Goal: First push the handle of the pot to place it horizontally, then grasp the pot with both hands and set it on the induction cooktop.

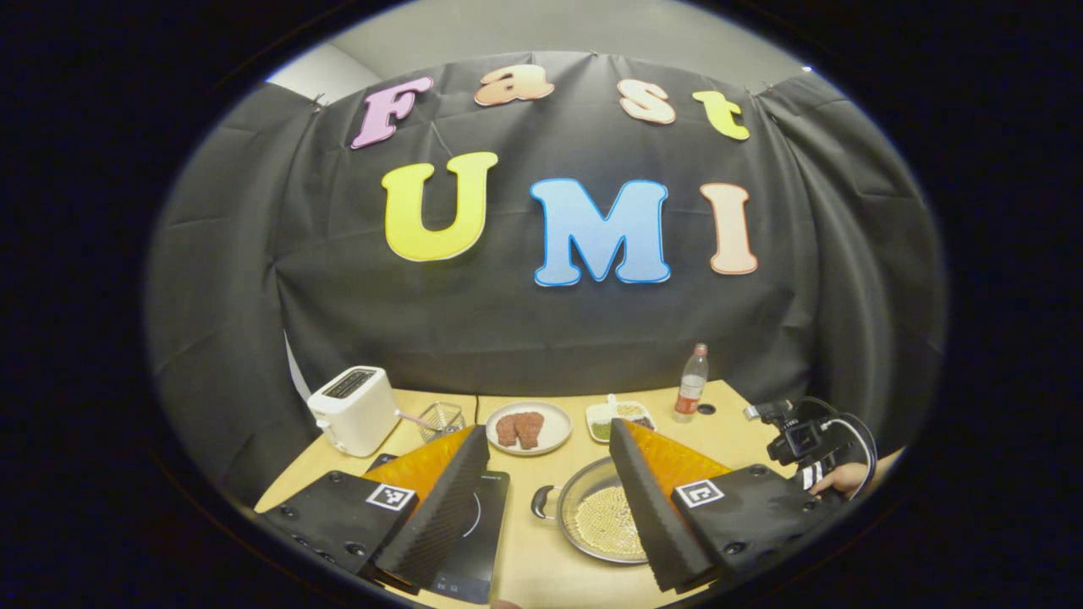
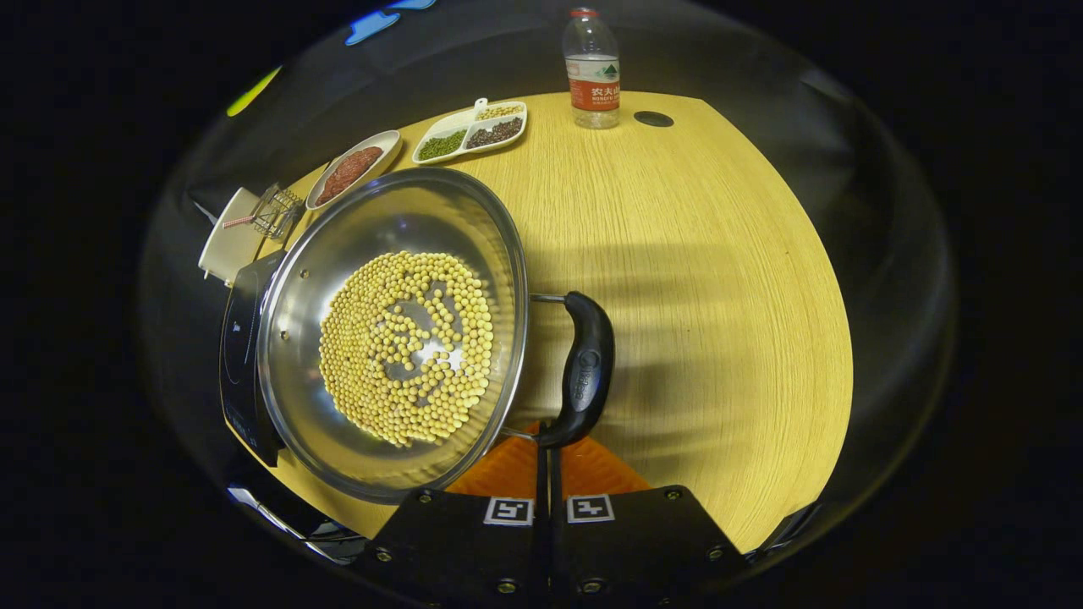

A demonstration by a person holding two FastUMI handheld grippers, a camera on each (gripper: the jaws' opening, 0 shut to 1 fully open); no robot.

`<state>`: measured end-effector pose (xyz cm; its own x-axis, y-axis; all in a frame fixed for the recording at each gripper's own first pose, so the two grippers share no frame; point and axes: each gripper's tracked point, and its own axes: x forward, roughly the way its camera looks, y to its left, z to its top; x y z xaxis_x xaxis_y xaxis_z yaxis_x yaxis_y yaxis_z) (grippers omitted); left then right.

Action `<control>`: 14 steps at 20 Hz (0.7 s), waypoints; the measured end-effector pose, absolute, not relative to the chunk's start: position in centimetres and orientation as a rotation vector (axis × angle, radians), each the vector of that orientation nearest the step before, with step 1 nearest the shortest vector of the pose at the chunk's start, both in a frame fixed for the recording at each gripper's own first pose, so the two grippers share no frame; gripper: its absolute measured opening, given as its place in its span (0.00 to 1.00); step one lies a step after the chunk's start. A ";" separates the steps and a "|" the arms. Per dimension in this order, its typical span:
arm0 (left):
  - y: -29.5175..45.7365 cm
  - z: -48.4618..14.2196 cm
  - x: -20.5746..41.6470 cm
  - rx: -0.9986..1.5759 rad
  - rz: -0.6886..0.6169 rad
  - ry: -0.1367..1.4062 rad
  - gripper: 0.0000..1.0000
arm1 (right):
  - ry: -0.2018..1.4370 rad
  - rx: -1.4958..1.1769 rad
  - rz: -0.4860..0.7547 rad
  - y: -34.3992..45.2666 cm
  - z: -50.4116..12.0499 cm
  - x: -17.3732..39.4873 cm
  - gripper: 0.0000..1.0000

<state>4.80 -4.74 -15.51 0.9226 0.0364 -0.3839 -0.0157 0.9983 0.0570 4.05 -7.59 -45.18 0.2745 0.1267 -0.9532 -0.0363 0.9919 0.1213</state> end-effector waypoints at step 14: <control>-4.5 -18.1 6.6 0.025 -0.075 0.429 0.96 | 1.217 0.108 0.051 -8.6 -44.1 5.2 0.00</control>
<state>6.61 -4.49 -18.11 0.9068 -0.0674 -0.4161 0.0778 0.9969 0.0081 5.21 -8.64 -44.08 0.3458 0.0972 -0.9333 0.0183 0.9937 0.1102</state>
